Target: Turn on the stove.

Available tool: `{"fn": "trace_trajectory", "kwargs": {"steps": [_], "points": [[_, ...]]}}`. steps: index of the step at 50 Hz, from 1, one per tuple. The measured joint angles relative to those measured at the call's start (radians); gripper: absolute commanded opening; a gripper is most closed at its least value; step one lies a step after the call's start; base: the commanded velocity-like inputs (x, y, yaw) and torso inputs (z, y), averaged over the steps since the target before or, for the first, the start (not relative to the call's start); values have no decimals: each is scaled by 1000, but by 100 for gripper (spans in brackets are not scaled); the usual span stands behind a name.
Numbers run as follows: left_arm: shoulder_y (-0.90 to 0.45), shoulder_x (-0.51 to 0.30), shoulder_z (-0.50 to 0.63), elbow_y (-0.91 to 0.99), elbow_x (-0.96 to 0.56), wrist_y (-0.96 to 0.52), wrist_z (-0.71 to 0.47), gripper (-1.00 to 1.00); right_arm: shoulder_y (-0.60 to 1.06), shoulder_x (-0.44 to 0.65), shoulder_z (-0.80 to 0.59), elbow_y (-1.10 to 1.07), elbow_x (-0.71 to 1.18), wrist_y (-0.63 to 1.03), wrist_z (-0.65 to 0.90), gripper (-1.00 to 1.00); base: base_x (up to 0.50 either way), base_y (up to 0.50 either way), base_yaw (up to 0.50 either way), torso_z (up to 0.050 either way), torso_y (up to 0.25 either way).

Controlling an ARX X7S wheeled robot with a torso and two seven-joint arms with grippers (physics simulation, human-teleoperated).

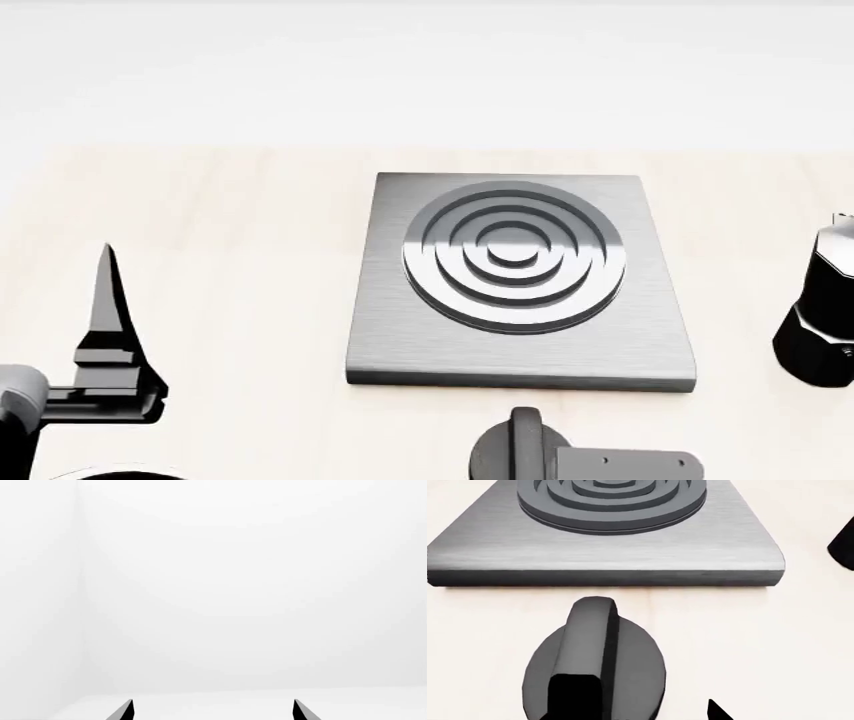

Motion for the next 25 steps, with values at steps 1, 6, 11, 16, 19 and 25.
{"fn": "trace_trajectory", "kwargs": {"steps": [1, 6, 11, 16, 19, 25], "points": [[0, 0, 0, 0, 0, 0, 0, 100, -1, 1, 1, -1, 2, 0, 1, 100, 0, 0, 0, 0, 0], [0, -1, 1, 0, -2, 0, -2, 100, -7, 3, 7, -8, 9, 0, 6, 100, 0, 0, 0, 0, 0], [-1, -2, 2, 0, -2, 0, -3, 100, -14, 6, 13, -13, 16, -3, 11, 100, 0, 0, 0, 0, 0], [-1, -3, 3, -1, -3, 2, -4, 100, -20, 10, 19, -21, 20, -3, 17, 100, 0, 0, 0, 0, 0], [-1, -4, 4, -1, -3, 2, -5, 100, -23, 12, 22, -25, 21, -4, 21, 100, 0, 0, 0, 0, 3], [-1, -5, 4, 1, -5, 1, -7, 100, -29, 17, 30, -35, 23, -6, 27, 100, 0, 0, 0, 0, 0]]}}
